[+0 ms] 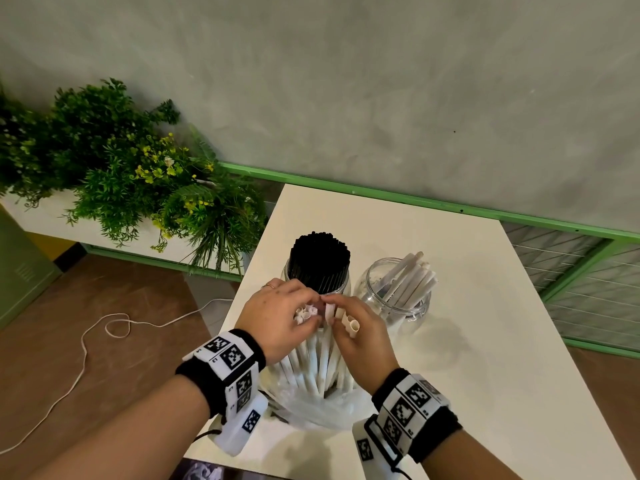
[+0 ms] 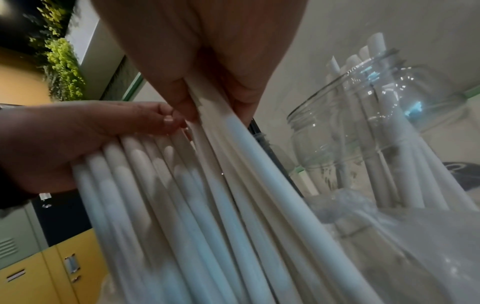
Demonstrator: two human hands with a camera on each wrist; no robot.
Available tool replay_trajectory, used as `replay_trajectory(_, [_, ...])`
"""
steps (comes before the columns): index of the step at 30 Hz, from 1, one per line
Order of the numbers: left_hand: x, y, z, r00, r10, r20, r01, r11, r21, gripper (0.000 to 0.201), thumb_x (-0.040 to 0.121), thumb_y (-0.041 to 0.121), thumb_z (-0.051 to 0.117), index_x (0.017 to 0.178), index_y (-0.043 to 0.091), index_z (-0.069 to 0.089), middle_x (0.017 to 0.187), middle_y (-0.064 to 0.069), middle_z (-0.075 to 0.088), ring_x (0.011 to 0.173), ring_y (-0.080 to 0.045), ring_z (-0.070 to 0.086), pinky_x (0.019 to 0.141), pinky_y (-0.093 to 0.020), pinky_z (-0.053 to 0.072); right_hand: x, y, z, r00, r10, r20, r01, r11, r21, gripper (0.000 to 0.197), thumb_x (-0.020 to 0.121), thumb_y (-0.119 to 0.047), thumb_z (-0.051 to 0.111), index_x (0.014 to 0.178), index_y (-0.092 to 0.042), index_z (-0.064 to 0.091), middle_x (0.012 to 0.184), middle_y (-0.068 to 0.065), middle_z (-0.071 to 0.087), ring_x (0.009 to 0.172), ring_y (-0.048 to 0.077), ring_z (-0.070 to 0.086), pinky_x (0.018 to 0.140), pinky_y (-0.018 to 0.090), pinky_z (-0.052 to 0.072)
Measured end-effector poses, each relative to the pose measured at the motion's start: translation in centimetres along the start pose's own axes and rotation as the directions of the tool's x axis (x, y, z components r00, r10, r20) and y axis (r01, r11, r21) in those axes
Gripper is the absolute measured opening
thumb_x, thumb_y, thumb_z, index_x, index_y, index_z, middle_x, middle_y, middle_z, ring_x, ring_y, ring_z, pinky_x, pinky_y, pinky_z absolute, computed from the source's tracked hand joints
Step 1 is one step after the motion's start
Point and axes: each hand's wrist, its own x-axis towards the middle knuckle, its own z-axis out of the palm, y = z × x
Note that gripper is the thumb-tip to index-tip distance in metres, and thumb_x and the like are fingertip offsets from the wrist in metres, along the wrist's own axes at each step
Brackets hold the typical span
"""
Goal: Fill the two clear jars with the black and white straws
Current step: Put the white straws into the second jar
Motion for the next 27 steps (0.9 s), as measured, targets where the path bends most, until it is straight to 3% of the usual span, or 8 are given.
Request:
replay_trajectory(3, [0.0, 0.0, 0.0, 1.0, 0.008, -0.001, -0.008, 1.0, 0.004, 0.039, 0.077, 0.056, 0.034, 0.099, 0.039, 0.062, 0.1, 0.019, 0.057, 0.091, -0.009, 0.048, 0.076, -0.022, 0.033, 0.2, -0.7, -0.5, 0.999, 0.0, -0.044, 0.001, 1.0, 0.011, 0.04, 0.085, 0.001, 0.049, 0.116, -0.022, 0.058, 0.108, -0.002, 0.056, 0.1, 0.002, 0.057, 0.08, 0.011, 0.044])
replay_trajectory(9, [0.1, 0.0, 0.1, 1.0, 0.021, -0.019, -0.022, 1.0, -0.009, 0.037, 0.077, 0.055, 0.035, 0.096, 0.038, 0.062, 0.098, 0.018, 0.058, 0.089, -0.011, 0.048, 0.074, -0.022, 0.03, 0.3, -1.7, -1.7, 0.993, -0.032, -0.116, 0.031, 0.999, -0.01, 0.038, 0.085, -0.003, 0.045, 0.115, -0.025, 0.056, 0.111, -0.009, 0.051, 0.102, 0.016, 0.061, 0.087, 0.027, 0.048])
replay_trajectory(13, [0.1, 0.0, 0.1, 0.999, 0.025, -0.019, -0.026, 1.0, -0.01, 0.038, 0.076, 0.056, 0.035, 0.096, 0.038, 0.062, 0.098, 0.017, 0.058, 0.088, -0.01, 0.047, 0.074, -0.021, 0.028, 0.2, -2.3, -2.0, 0.99, -0.031, -0.135, 0.032, 0.999, 0.004, 0.035, 0.083, 0.0, 0.046, 0.105, -0.023, 0.057, 0.104, -0.007, 0.057, 0.099, 0.015, 0.062, 0.084, 0.021, 0.044])
replay_trajectory(18, [0.2, 0.0, 0.4, 1.0, 0.01, -0.019, -0.01, 1.0, -0.008, 0.038, 0.076, 0.057, 0.035, 0.097, 0.039, 0.061, 0.099, 0.02, 0.057, 0.089, -0.008, 0.046, 0.075, -0.021, 0.03, -0.1, -2.5, -1.8, 0.977, 0.001, -0.214, 0.011, 0.998, 0.056, 0.032, 0.087, -0.004, 0.046, 0.102, -0.03, 0.056, 0.105, -0.004, 0.056, 0.1, 0.018, 0.062, 0.085, 0.025, 0.046])
replay_trajectory(20, [0.2, 0.0, 0.4, 1.0, 0.007, -0.018, -0.007, 1.0, -0.009, 0.038, 0.076, 0.056, 0.034, 0.097, 0.039, 0.06, 0.099, 0.019, 0.057, 0.089, -0.009, 0.046, 0.075, -0.022, 0.03, -0.2, -2.8, -1.5, 0.956, 0.055, -0.287, -0.013, 0.989, 0.148, 0.033, 0.085, -0.004, 0.047, 0.1, -0.033, 0.056, 0.105, 0.004, 0.057, 0.101, 0.017, 0.059, 0.086, 0.02, 0.044])
replay_trajectory(23, [0.1, 0.1, 0.5, 1.0, 0.012, -0.022, -0.012, 1.0, 0.001, 0.037, 0.077, 0.056, 0.035, 0.097, 0.039, 0.06, 0.099, 0.018, 0.057, 0.089, -0.01, 0.046, 0.075, -0.022, 0.03, -0.2, -2.6, -0.8, 0.931, 0.146, -0.334, -0.055, 0.962, 0.267, 0.034, 0.08, -0.006, 0.05, 0.094, -0.037, 0.058, 0.104, 0.006, 0.059, 0.101, 0.017, 0.057, 0.087, 0.021, 0.044])
replay_trajectory(27, [0.0, 0.4, 0.5, 1.0, 0.016, -0.021, -0.015, 1.0, 0.008, 0.041, 0.077, 0.057, 0.034, 0.099, 0.037, 0.061, 0.1, 0.018, 0.058, 0.089, -0.011, 0.046, 0.075, -0.023, 0.031, -0.3, -1.2, 0.5, 0.952, 0.193, -0.238, -0.109, 0.94, 0.324, 0.028, 0.081, -0.005, 0.05, 0.099, -0.025, 0.055, 0.103, 0.009, 0.059, 0.101, 0.022, 0.056, 0.087, 0.024, 0.044])
